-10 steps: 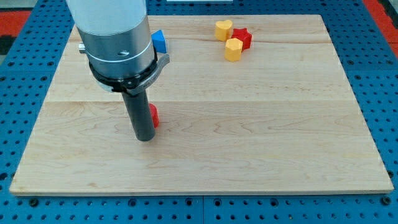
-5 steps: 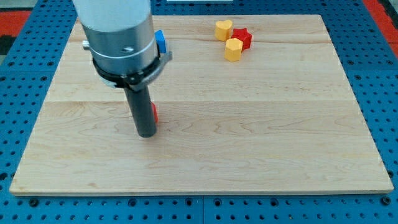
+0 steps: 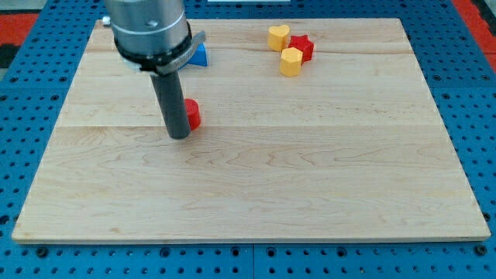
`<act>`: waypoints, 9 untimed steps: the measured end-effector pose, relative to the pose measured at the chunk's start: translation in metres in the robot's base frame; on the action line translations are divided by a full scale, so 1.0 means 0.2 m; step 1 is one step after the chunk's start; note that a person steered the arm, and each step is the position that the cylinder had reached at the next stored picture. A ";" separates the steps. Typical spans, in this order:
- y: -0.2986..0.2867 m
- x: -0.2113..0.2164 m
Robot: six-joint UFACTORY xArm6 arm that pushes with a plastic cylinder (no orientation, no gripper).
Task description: Push the red circle closer to the yellow heart
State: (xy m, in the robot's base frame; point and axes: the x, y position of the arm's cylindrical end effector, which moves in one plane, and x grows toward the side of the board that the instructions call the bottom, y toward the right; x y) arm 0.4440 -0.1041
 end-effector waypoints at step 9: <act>0.41 -0.81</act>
